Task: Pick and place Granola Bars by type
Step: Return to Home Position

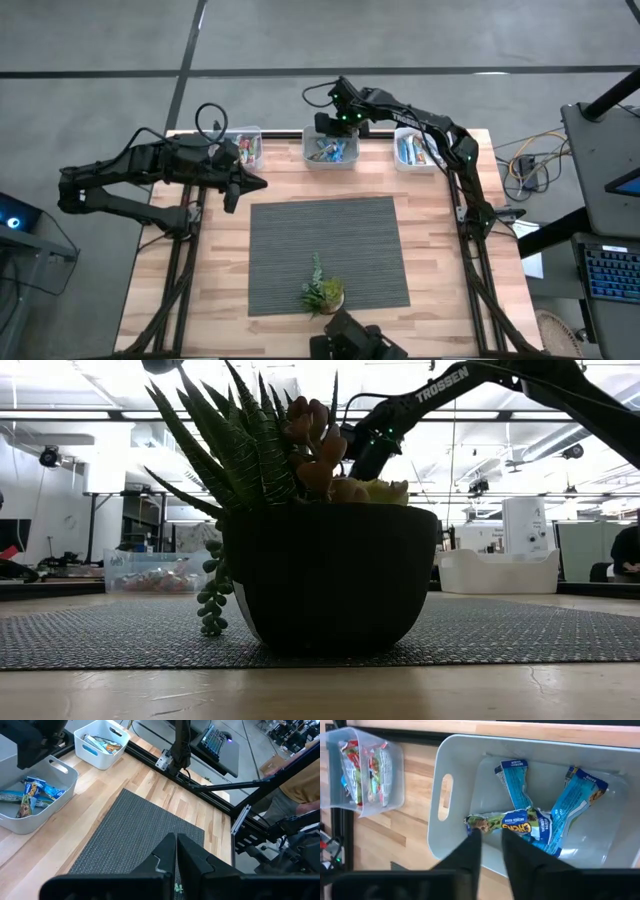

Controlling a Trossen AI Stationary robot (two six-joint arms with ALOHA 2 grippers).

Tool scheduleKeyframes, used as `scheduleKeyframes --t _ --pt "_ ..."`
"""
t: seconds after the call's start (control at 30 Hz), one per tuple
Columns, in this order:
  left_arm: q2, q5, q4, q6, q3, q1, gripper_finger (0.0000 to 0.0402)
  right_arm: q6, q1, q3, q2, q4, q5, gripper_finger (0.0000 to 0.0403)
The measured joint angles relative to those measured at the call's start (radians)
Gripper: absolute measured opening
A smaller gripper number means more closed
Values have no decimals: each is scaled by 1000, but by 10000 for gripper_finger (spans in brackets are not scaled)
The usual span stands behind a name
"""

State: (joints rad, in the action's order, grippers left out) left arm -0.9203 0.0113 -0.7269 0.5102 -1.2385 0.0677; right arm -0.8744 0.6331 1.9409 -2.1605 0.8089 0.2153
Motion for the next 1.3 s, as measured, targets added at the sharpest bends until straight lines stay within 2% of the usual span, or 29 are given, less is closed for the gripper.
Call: scheduleKeyframes --t 0.1,0.17,0.4,0.57,0.77,0.93,1.2,1.3 --pt "0 0 0 3 0 0 0 23 -7 0 10 1 2 22" --pt "0 0 0 3 0 0 0 45 -14 0 24 -4 3 14" --pt "0 0 0 3 0 0 0 182 -64 0 106 -5 -5 13" --pt "0 0 0 3 0 0 0 295 -131 0 208 -8 -20 13" --pt "0 0 0 3 0 0 0 464 -223 0 352 -3 -115 13" --pt "0 -6 0 8 0 0 0 588 -278 0 466 14 -107 13" --pt "-13 -7 1 12 0 0 0 561 -349 0 650 111 -102 13" --pt "-22 -11 1 -42 0 0 0 627 -378 -1 716 173 -103 13"
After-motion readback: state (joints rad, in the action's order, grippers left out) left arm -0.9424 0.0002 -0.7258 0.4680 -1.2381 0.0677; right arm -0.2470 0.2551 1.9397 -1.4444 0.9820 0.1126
